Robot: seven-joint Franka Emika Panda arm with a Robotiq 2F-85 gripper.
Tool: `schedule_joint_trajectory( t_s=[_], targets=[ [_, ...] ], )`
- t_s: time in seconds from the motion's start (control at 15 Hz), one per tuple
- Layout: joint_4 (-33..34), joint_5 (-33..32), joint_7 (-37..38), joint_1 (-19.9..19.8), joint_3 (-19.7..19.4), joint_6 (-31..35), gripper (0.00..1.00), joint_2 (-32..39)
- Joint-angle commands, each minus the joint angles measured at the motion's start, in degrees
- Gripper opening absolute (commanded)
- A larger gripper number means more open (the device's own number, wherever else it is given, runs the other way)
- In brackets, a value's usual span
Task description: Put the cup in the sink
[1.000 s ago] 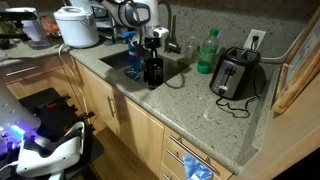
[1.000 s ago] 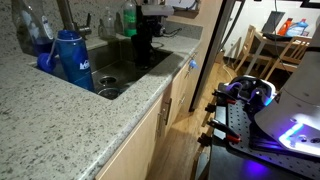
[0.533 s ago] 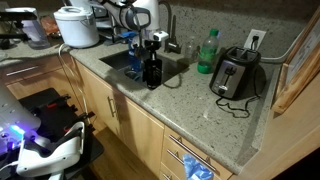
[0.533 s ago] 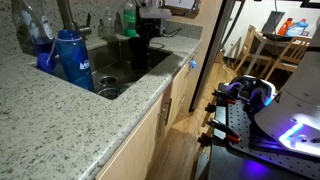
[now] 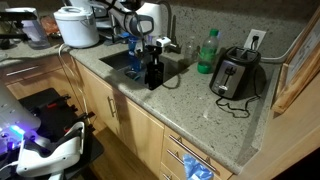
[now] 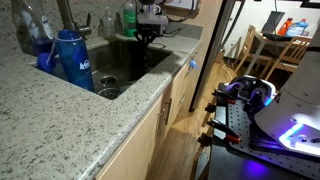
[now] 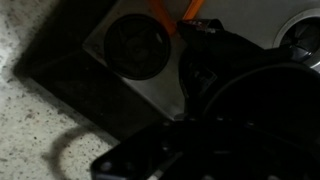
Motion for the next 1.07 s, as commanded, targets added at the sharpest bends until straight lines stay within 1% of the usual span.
schedule_joint_trajectory(
  t_s=[0.0,0.87,0.93,1.0],
  targets=[
    [2.5,1.2,-1.9,-1.2,0.5,0.9,0.02,2.4],
    [5.9,1.2,-3.1,-1.7,0.6,0.3,0.02,4.4],
    [6.0,1.0,-3.2,-1.7,0.6,0.0,0.08,4.4],
    [6.1,1.0,-3.3,-1.8,0.6,-0.3,0.32,4.4]
  ],
)
